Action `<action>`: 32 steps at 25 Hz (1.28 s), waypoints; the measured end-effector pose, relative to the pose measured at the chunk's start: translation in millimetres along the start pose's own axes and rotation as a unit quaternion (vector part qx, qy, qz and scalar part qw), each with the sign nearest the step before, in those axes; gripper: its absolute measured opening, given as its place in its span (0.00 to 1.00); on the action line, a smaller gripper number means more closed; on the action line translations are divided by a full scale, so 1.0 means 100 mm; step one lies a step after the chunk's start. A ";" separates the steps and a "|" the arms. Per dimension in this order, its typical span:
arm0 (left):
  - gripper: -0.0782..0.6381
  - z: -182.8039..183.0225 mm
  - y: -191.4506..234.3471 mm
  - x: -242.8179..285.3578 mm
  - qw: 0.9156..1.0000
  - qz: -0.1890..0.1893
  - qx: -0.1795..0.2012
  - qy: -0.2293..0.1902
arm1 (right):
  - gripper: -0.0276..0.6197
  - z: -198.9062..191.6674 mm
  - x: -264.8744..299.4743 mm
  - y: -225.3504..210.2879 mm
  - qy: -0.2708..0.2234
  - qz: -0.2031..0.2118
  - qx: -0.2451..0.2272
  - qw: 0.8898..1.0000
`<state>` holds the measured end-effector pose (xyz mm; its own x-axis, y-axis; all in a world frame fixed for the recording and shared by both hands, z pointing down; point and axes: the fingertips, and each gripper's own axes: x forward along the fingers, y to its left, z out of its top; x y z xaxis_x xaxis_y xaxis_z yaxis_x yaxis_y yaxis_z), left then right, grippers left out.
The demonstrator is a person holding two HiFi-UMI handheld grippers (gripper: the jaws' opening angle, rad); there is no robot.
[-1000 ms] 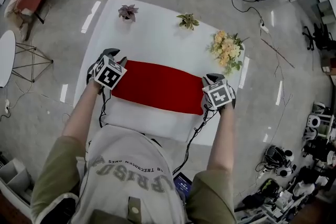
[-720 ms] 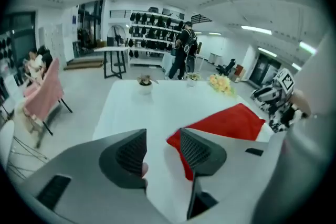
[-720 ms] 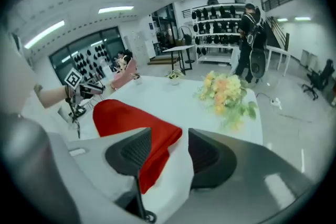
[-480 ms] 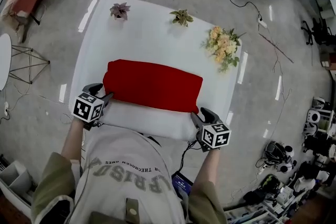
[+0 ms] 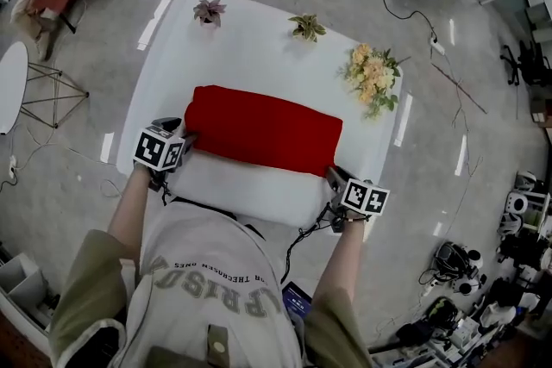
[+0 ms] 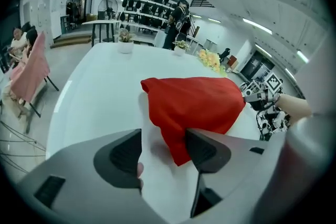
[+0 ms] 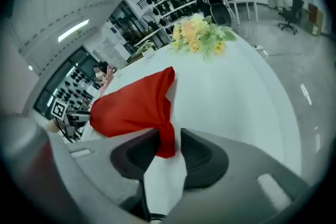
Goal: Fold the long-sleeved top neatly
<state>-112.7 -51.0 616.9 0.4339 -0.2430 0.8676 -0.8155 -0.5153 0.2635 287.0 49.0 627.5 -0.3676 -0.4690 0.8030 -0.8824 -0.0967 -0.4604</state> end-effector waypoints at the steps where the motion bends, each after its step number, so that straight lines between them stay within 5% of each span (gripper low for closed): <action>1: 0.47 -0.01 0.00 -0.04 1.000 0.001 0.006 0.001 | 0.27 0.00 -0.05 0.01 0.006 -0.010 -0.029 1.000; 4: 0.50 0.03 0.02 -0.37 0.997 0.027 0.067 -0.016 | 0.60 0.14 -0.35 0.20 -0.016 0.013 -0.118 0.993; 6: 0.51 0.17 -0.08 -0.54 0.989 0.031 0.138 -0.043 | 0.60 0.35 -0.51 0.48 -0.063 0.052 -0.183 0.980; 8: 0.55 0.31 -0.34 -0.50 0.974 0.002 0.221 -0.053 | 0.60 0.43 -0.45 0.85 -0.062 0.090 -0.278 0.954; 11: 0.60 0.32 -0.58 -0.18 0.948 -0.039 0.315 -0.002 | 0.67 0.29 -0.07 1.09 0.029 0.110 -0.393 0.913; 15: 0.64 0.08 -0.44 0.13 0.944 -0.074 0.312 0.078 | 0.70 0.00 0.27 0.71 0.153 0.078 -0.447 0.878; 20: 0.64 0.05 -0.36 0.27 0.952 -0.113 0.273 0.079 | 0.70 -0.06 0.43 0.64 0.166 0.060 -0.500 0.848; 22: 0.64 0.06 -0.35 0.26 0.953 -0.109 0.273 0.075 | 0.70 -0.04 0.40 0.66 0.156 0.068 -0.486 0.857; 24: 0.64 0.12 -0.35 0.13 0.959 -0.096 0.262 0.053 | 0.70 0.15 0.23 0.78 0.094 0.090 -0.424 0.896; 26: 0.64 0.26 -0.40 -0.12 0.968 -0.089 0.233 -0.003 | 0.70 0.52 -0.16 0.99 -0.041 0.127 -0.325 0.936; 27: 0.64 0.35 -0.43 -0.27 0.973 -0.089 0.211 -0.041 | 0.70 0.72 -0.41 1.10 -0.122 0.146 -0.273 0.943; 29: 0.64 0.56 -0.52 -0.58 0.975 -0.089 0.154 -0.132 | 0.70 1.04 -0.94 1.26 -0.271 0.173 -0.188 0.928; 32: 0.64 0.87 -0.67 -1.06 0.956 -0.074 0.073 -0.273 | 0.70 1.20 -1.49 1.48 -0.407 0.183 -0.115 0.888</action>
<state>-70.8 -62.0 470.3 0.7087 -0.5299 0.4657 -0.6841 -0.6774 0.2703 246.4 -1.0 393.9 -0.3911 -0.9197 0.0336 -0.8185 0.3309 -0.4697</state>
